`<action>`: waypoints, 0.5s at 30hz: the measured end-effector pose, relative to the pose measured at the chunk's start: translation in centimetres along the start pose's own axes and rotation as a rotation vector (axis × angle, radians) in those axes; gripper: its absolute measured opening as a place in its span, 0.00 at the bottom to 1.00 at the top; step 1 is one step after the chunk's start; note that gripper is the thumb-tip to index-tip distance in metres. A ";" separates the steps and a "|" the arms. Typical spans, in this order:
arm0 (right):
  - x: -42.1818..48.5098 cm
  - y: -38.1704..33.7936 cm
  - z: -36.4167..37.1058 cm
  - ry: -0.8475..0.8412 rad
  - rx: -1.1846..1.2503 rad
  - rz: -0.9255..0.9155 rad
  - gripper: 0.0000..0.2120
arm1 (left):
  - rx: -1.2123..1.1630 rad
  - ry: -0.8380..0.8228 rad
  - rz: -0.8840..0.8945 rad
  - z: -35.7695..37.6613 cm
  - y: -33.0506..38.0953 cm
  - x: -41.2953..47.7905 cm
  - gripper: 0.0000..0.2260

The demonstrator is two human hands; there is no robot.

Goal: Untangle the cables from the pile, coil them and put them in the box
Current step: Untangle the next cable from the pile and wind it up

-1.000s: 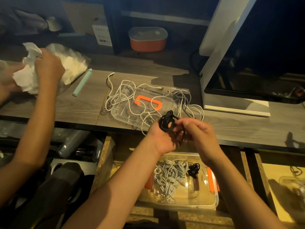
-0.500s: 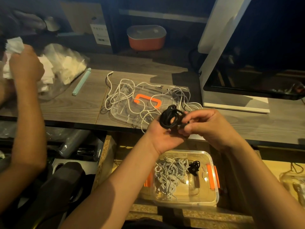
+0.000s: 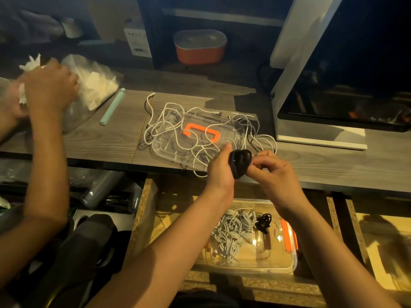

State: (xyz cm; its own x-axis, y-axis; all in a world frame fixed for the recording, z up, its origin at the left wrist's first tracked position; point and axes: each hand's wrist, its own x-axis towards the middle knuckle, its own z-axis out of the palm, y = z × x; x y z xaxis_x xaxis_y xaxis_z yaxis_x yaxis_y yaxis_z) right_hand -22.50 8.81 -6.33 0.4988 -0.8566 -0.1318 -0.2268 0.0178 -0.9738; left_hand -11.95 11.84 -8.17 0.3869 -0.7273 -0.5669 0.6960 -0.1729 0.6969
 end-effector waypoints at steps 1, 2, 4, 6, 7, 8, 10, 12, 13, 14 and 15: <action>-0.1 0.3 0.1 0.021 -0.040 -0.014 0.03 | 0.027 0.043 0.019 -0.1 -0.4 0.1 0.16; -0.3 0.5 0.3 0.033 -0.036 -0.025 0.03 | 0.033 0.077 0.022 -0.2 -0.8 0.1 0.18; -0.8 0.7 0.7 0.028 0.027 -0.015 0.03 | 0.044 0.136 0.026 -0.6 -1.3 0.1 0.20; -1.2 1.1 0.8 -0.015 0.074 0.022 0.04 | 0.052 0.179 0.039 -1.0 -1.7 0.0 0.20; -1.3 1.4 0.8 -0.037 0.105 0.046 0.06 | 0.038 0.184 0.031 -1.1 -1.7 -0.1 0.18; -1.4 1.7 0.7 -0.048 0.141 0.067 0.08 | 0.018 0.167 0.002 -1.1 -1.5 -0.3 0.16; -1.5 2.2 0.9 -0.032 0.222 0.105 0.13 | -0.017 0.094 -0.096 -0.7 -1.2 -0.7 0.14; -1.7 2.5 1.3 0.017 0.342 0.152 0.13 | -0.029 0.052 -0.128 -0.4 -0.9 -0.9 0.15; -1.7 2.5 1.5 0.037 0.418 0.171 0.13 | -0.031 0.042 -0.110 -0.3 -0.8 -0.8 0.15; -1.8 2.5 1.8 0.050 0.493 0.181 0.13 | -0.027 0.033 -0.086 -0.2 -0.8 -0.9 0.16; -1.8 2.5 2.0 0.056 0.557 0.187 0.13 | -0.015 0.031 -0.063 0.0 -0.7 -1.1 0.16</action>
State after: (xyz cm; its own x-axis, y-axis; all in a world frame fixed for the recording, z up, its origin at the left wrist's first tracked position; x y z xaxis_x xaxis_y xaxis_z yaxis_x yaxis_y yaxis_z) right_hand -22.29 11.44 -8.85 0.4443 -0.8385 -0.3154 0.1748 0.4264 -0.8875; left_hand -12.90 12.79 -8.04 0.3607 -0.6942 -0.6229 0.7283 -0.2075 0.6531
